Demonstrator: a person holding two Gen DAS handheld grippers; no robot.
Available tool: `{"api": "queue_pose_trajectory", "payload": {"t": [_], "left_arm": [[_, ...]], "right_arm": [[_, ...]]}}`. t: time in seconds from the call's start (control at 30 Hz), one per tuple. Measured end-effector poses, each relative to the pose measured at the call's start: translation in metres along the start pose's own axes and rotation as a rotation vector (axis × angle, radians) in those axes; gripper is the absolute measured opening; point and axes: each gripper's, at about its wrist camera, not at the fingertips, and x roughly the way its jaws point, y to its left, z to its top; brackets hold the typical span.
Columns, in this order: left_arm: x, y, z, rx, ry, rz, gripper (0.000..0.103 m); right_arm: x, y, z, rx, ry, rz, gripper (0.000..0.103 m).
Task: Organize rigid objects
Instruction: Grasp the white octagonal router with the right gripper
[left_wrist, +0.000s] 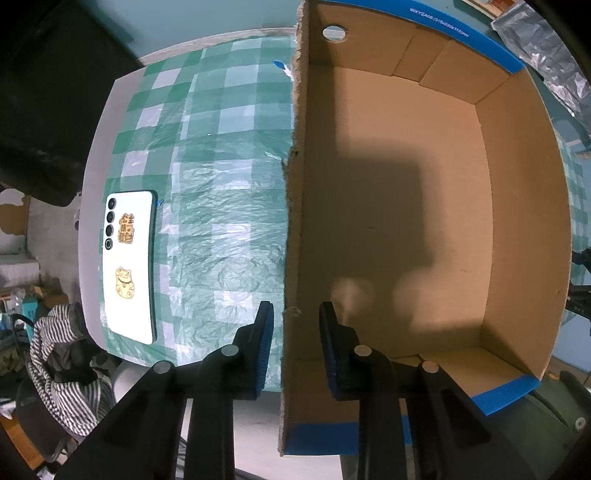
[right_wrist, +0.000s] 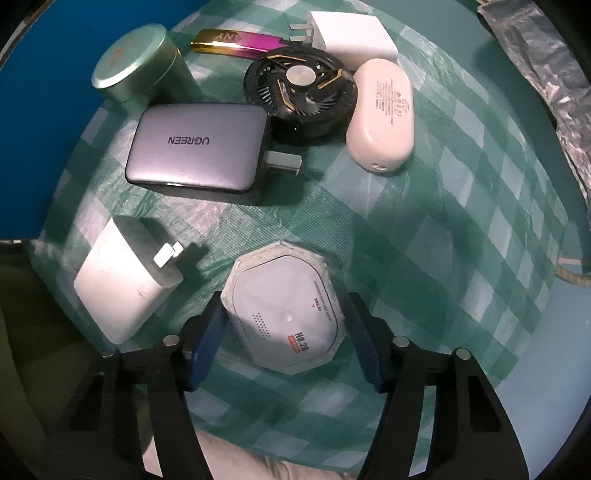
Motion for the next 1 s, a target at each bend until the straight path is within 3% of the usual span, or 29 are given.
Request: {"api": "queue_pose_trajectory", "payload": {"t": [0.4,0.57,0.73,1.0], "left_arm": [[0.001,-0.005,-0.002,0.024,0.000,0.001,0.016],[0.004,-0.003,-0.005,0.028,0.003,-0.002,0.011],[0.006,0.000,-0.008,0.024,0.009,-0.013,0.010],[0.013,0.008,-0.011,0.035,0.011,-0.012,0.010]], "right_arm": [[0.014,-0.029,0.019,0.338,0.021,0.102,0.062],[0.013,-0.045,0.017,0.382,0.014,0.119,0.062],[0.002,-0.038,0.002,0.403,0.004,0.125,0.062],[-0.028,-0.020,0.013,0.421,-0.012,0.125,0.062]]}}
